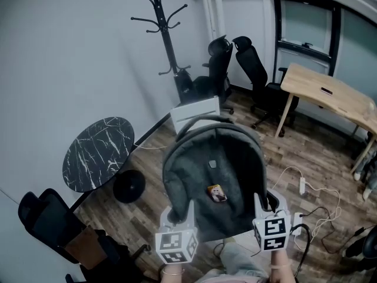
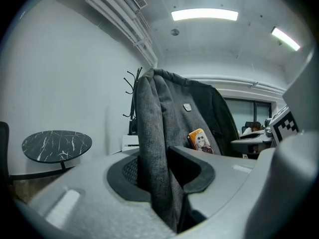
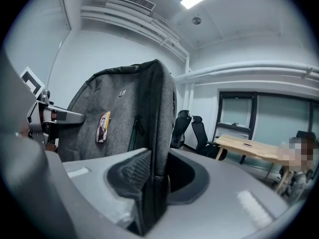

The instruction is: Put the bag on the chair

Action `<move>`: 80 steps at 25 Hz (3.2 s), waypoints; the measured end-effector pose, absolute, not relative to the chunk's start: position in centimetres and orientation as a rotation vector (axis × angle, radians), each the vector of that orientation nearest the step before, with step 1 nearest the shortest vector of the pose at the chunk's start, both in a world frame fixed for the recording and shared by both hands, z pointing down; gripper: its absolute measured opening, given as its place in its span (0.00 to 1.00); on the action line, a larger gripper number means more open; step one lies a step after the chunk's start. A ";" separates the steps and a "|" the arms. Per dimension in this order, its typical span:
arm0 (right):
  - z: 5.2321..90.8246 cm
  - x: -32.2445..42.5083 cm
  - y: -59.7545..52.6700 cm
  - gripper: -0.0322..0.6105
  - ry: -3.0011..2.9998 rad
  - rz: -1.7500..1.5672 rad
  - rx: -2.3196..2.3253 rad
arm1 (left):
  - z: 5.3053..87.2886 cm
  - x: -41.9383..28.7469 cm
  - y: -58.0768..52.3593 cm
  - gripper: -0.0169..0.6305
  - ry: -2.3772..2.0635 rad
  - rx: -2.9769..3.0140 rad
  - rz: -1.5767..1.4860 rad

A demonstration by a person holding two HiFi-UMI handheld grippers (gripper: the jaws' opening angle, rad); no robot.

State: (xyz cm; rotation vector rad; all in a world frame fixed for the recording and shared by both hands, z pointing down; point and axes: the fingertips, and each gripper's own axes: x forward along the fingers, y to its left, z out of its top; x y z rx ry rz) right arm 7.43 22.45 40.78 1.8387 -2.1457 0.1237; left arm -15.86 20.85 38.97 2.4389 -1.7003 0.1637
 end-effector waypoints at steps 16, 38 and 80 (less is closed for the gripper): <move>41.8 11.3 10.8 0.18 -2.176 0.137 1.800 | 39.9 -11.9 9.8 0.22 -1.731 2.392 0.195; 44.9 14.0 2.0 0.18 -2.190 0.209 1.736 | 42.7 -9.0 2.2 0.22 -1.715 2.336 0.278; 52.7 7.3 -23.1 0.18 -2.084 0.286 1.656 | 50.4 -15.0 -23.0 0.21 -1.560 2.253 0.362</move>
